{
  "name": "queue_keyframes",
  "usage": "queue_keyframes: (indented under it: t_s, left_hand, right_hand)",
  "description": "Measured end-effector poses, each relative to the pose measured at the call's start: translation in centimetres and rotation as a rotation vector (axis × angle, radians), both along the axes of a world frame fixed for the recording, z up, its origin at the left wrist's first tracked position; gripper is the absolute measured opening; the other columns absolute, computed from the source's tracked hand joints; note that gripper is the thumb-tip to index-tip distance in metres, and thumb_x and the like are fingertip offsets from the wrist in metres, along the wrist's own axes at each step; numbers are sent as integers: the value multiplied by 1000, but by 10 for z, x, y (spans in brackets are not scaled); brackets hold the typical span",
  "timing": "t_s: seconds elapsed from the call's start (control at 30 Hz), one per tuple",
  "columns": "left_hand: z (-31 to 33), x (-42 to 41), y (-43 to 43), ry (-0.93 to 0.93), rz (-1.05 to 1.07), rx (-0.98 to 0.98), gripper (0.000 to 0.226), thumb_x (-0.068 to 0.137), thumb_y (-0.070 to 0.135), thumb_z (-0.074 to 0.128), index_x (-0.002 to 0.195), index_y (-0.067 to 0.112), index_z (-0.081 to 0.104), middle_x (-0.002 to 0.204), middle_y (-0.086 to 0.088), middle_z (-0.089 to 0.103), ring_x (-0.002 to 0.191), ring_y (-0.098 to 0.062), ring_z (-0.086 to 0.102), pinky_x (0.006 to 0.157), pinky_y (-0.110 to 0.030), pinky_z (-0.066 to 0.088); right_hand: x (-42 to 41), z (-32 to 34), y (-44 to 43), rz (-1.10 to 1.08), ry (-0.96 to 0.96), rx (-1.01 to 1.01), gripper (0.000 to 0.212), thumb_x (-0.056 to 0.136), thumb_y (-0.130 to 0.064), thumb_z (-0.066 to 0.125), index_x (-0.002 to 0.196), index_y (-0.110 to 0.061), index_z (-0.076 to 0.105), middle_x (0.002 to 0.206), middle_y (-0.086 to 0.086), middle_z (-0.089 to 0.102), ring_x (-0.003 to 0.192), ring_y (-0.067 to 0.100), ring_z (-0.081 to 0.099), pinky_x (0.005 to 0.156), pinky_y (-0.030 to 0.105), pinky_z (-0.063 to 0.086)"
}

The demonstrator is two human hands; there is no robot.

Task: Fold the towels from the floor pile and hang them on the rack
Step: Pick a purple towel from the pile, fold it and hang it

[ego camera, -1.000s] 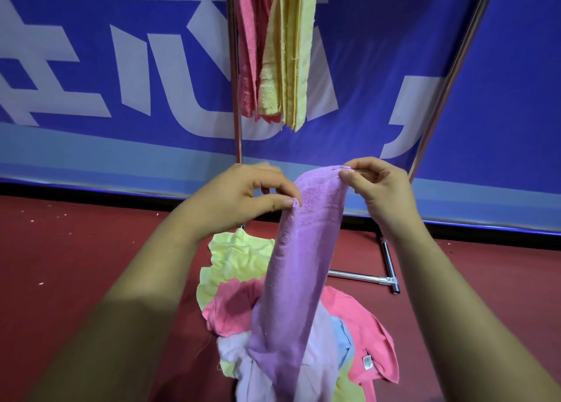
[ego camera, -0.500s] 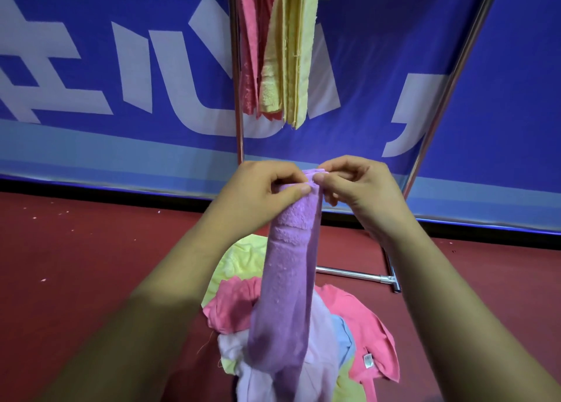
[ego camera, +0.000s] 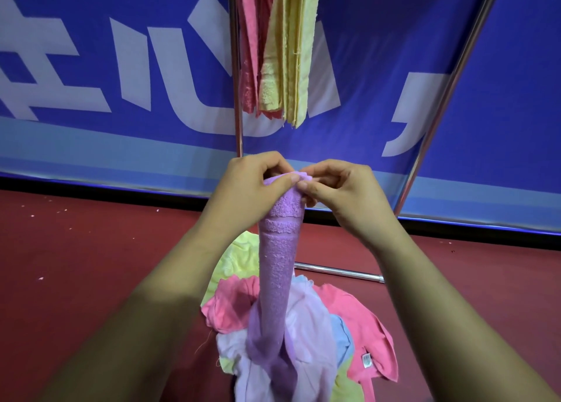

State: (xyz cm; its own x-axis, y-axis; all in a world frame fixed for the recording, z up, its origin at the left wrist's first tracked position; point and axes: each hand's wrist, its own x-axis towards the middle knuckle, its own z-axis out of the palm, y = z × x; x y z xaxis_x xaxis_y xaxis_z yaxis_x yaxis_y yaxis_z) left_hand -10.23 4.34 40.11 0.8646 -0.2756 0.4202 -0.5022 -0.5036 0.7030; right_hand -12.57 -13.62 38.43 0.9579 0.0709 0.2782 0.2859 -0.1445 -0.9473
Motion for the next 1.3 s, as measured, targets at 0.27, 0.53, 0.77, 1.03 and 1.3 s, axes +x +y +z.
queue_keyframes:
  t_s: [0.27, 0.53, 0.77, 1.03, 1.3]
  left_hand:
    - [-1, 8, 19, 14, -35, 311, 15, 79, 49, 74, 80, 36, 66, 106, 0, 40, 104, -13, 35, 91, -10, 28]
    - [6, 11, 33, 77, -136, 278, 11, 88, 31, 74, 92, 21, 72, 93, 4, 71, 94, -11, 66, 92, -37, 51]
    - [29, -9, 12, 152, -309, -441, 13, 80, 10, 77, 81, 20, 68, 71, 9, 64, 69, -3, 58, 71, -17, 51]
    - [12, 5, 13, 327, -316, -378, 40, 81, 18, 77, 119, 17, 65, 113, -1, 74, 110, -12, 67, 96, -30, 51]
    - [11, -4, 0, 203, -198, -347, 20, 88, 20, 73, 104, 9, 73, 94, -19, 72, 83, -14, 59, 80, -45, 55]
  right_hand:
    - [0, 3, -9, -37, -30, -52, 8, 94, -2, 65, 97, -3, 72, 64, -8, 70, 61, 8, 60, 66, 17, 48]
    - [1, 4, -18, -119, -33, -104, 7, 94, -9, 67, 94, -11, 74, 71, -4, 72, 68, 8, 60, 71, 26, 48]
    - [-8, 33, -14, 4, -37, 381, 21, 94, 6, 56, 88, -9, 68, 67, -3, 64, 58, 7, 55, 62, 18, 50]
    - [-5, 25, -7, -62, -95, 244, 22, 94, 0, 63, 88, -17, 75, 83, 2, 73, 78, 16, 65, 75, 30, 56]
    - [2, 15, -10, -4, 54, 441, 18, 94, -3, 63, 111, -4, 70, 84, 3, 72, 70, 10, 65, 73, 27, 56]
